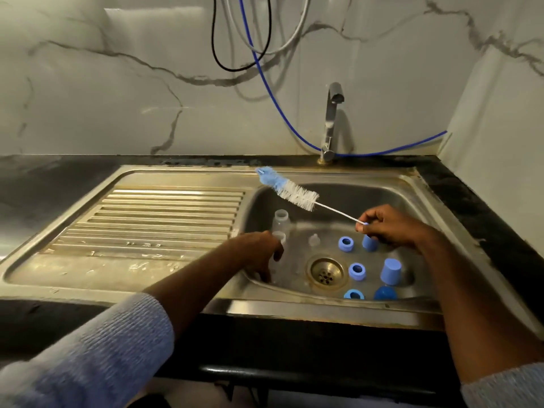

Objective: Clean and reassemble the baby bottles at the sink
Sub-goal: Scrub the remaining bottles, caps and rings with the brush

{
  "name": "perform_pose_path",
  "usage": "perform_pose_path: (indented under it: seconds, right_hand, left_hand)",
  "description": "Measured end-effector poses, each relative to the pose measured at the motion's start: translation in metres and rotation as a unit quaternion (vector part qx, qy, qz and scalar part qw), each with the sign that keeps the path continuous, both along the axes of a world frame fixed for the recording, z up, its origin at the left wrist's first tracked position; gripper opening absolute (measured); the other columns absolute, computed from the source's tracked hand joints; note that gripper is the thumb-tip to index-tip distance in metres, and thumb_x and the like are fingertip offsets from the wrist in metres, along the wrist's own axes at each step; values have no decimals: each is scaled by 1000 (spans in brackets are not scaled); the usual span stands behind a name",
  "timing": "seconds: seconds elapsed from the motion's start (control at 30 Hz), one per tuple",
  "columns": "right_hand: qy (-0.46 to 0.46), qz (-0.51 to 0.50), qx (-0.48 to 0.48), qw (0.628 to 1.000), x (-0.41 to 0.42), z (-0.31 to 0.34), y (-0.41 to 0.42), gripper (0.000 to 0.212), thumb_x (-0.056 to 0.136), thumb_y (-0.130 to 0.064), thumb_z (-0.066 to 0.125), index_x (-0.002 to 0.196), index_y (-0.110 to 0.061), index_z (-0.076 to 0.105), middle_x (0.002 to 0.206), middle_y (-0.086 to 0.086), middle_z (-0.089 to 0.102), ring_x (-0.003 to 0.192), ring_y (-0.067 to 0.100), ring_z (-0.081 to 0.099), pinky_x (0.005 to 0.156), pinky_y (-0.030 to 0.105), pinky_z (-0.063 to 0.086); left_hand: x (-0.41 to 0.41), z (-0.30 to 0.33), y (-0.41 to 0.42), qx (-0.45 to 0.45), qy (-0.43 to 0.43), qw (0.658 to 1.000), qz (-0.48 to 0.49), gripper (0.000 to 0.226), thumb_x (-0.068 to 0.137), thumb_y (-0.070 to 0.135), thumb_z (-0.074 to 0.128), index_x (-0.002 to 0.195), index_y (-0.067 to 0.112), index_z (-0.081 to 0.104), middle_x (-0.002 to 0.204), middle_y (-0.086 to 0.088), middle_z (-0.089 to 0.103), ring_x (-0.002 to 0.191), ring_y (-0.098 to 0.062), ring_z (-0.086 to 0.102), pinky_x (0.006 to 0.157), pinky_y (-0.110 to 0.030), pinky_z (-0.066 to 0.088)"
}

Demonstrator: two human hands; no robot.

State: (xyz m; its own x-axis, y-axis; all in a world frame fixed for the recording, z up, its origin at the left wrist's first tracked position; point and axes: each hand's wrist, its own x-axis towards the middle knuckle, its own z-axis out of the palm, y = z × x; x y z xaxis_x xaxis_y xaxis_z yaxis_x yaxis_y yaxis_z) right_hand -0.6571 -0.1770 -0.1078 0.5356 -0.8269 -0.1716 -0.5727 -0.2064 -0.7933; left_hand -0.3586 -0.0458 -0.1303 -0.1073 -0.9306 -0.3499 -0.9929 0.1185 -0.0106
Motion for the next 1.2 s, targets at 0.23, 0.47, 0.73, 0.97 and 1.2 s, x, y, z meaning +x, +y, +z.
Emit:
perform_pose_path:
  seconds: [0.23, 0.47, 0.73, 0.97, 1.2]
  right_hand:
    - [-2, 2, 7, 1000, -1, 1, 4, 7, 93, -13, 68, 93, -7, 69, 47, -3, 49, 39, 9, 37, 43, 19, 29]
    - [4, -6, -1, 1000, -2, 4, 2, 6, 93, -16, 68, 91, -11, 71, 49, -3, 50, 43, 12, 40, 46, 23, 32]
    - [-25, -10, -1, 1000, 3, 2, 0, 12, 96, -21, 66, 93, -10, 70, 54, 0, 53, 46, 13, 41, 43, 22, 32]
    - [-58, -18, -36, 998, 2, -7, -13, 12, 98, -20, 63, 90, -20, 72, 56, -2, 57, 49, 9, 48, 43, 20, 37]
    - [-126, -65, -119, 983, 1, -11, -25, 16, 91, -11, 71, 88, -25, 77, 84, -5, 76, 79, 4, 69, 73, 15, 51]
  left_hand:
    - [-16, -18, 7, -29, 10, 999, -45, 39, 90, 11, 71, 125, 24, 61, 128, -5, 58, 114, -24, 62, 87, -31, 45]
    - [-10, 2, -7, -49, 80, 994, -54, 47, 79, 14, 82, 123, 19, 66, 124, -4, 64, 111, -20, 60, 91, -27, 45]
    - [20, 32, -33, -276, 447, 838, 146, 41, 79, 8, 82, 117, 17, 68, 110, 6, 71, 100, -4, 69, 89, -30, 60]
    - [29, 21, -45, -318, 707, 596, 211, 23, 92, 7, 69, 109, 13, 56, 113, -2, 69, 104, -25, 71, 77, -40, 62]
    - [57, 33, -47, -504, 436, 708, 231, 53, 73, 21, 90, 111, 32, 56, 109, 9, 66, 96, -5, 62, 77, -19, 50]
